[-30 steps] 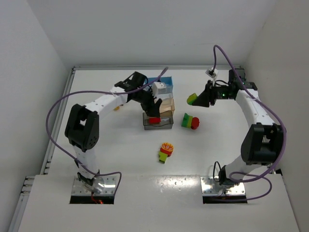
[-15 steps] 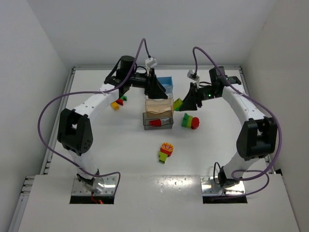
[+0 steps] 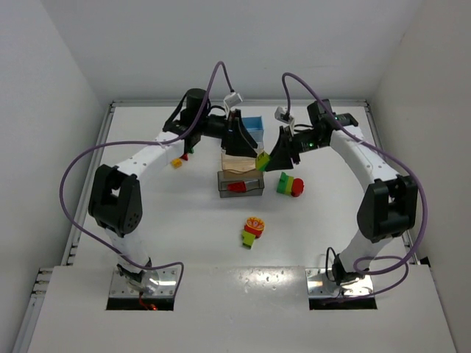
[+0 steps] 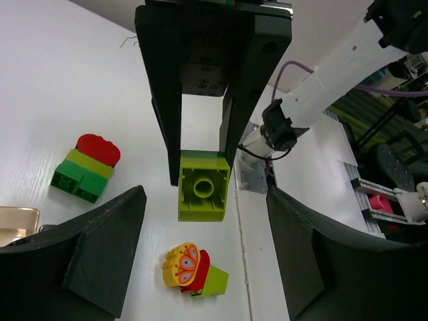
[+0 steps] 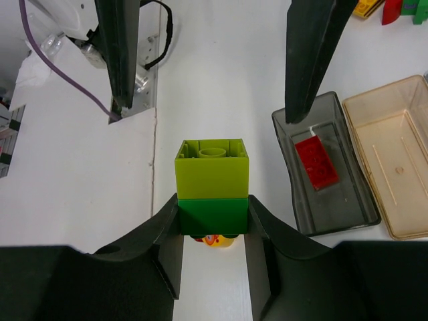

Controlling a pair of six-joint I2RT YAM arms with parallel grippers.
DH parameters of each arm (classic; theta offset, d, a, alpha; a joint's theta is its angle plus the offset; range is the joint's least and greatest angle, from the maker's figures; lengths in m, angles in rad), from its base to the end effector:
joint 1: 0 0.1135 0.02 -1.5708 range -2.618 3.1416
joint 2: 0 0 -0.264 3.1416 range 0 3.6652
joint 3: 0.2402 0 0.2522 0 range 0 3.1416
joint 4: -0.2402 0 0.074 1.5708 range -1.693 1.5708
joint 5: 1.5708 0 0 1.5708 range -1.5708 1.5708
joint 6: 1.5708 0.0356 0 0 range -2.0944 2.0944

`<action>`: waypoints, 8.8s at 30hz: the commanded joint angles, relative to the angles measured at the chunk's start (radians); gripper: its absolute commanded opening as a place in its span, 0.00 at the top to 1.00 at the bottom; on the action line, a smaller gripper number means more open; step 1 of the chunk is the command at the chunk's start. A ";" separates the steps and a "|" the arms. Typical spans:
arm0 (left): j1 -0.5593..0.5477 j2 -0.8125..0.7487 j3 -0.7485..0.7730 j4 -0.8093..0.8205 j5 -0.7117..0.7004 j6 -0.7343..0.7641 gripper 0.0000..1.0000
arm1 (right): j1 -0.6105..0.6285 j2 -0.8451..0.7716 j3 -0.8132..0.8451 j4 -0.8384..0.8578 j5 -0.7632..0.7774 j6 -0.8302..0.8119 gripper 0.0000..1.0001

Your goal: Sort the legos into containers by color

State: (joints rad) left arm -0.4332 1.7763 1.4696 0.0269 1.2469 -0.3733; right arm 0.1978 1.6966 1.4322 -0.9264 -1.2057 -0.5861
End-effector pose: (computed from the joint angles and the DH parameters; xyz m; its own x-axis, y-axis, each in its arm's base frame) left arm 0.3557 -0.2017 0.3316 -0.5837 0.1421 -0.7994 0.8030 -0.0449 -0.5943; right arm 0.3243 0.0989 0.2888 -0.5319 -0.3080 -0.7888 -0.8451 0.1340 0.5175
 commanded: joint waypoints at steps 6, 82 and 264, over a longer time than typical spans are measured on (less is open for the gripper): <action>-0.015 -0.017 -0.014 0.064 0.042 0.002 0.21 | 0.018 0.012 0.088 0.011 -0.048 -0.037 0.99; 0.025 0.226 0.167 -0.430 -0.718 0.582 0.46 | -0.170 -0.078 -0.099 -0.019 0.074 -0.046 1.00; 0.017 0.439 0.558 -0.541 -0.889 0.644 0.41 | -0.009 0.227 0.479 0.489 0.807 0.603 0.26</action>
State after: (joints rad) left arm -0.4107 2.2364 2.0003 -0.5304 0.3668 0.2867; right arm 0.1921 1.9530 1.9049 -0.4652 -0.4030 0.0257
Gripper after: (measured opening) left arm 0.589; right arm 0.742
